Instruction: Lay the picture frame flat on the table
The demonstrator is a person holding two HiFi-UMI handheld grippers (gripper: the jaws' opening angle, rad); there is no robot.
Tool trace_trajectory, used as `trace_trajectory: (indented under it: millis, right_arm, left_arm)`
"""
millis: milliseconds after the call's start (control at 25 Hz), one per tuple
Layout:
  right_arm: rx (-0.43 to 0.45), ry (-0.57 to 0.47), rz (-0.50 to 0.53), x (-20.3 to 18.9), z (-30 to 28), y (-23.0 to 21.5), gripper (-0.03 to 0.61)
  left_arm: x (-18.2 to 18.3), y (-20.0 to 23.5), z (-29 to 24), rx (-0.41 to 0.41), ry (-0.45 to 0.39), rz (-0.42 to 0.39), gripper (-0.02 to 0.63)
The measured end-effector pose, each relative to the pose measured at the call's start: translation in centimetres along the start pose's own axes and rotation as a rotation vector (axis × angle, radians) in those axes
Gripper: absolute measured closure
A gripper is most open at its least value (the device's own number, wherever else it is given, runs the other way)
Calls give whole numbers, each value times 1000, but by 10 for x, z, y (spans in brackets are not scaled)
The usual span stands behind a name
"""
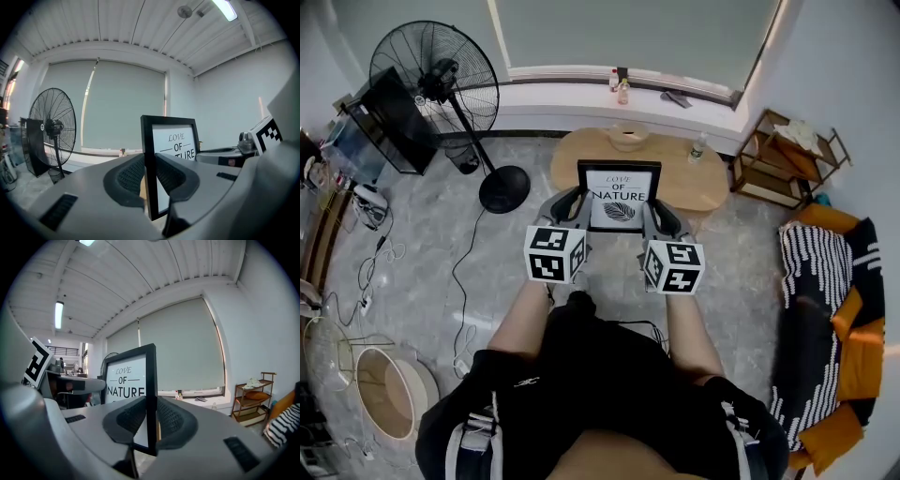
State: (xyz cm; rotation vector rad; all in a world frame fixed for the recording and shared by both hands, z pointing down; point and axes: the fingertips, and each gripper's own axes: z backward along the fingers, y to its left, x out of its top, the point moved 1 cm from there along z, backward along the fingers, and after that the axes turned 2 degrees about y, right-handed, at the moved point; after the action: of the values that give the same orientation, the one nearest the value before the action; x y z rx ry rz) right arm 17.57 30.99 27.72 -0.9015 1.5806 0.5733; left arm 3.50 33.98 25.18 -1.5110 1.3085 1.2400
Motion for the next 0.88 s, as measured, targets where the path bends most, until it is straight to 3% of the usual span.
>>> trace_trajectory:
  millis: [480,880]
  right_arm:
    - [-55,12,-14,-1,-61,-33,491]
    - [-71,27,-4,47,-221,-62,491]
  left_arm:
    - [0,26,-74,-66,-11,-2,528]
    - [43,125,-204,-89,-16,22,528]
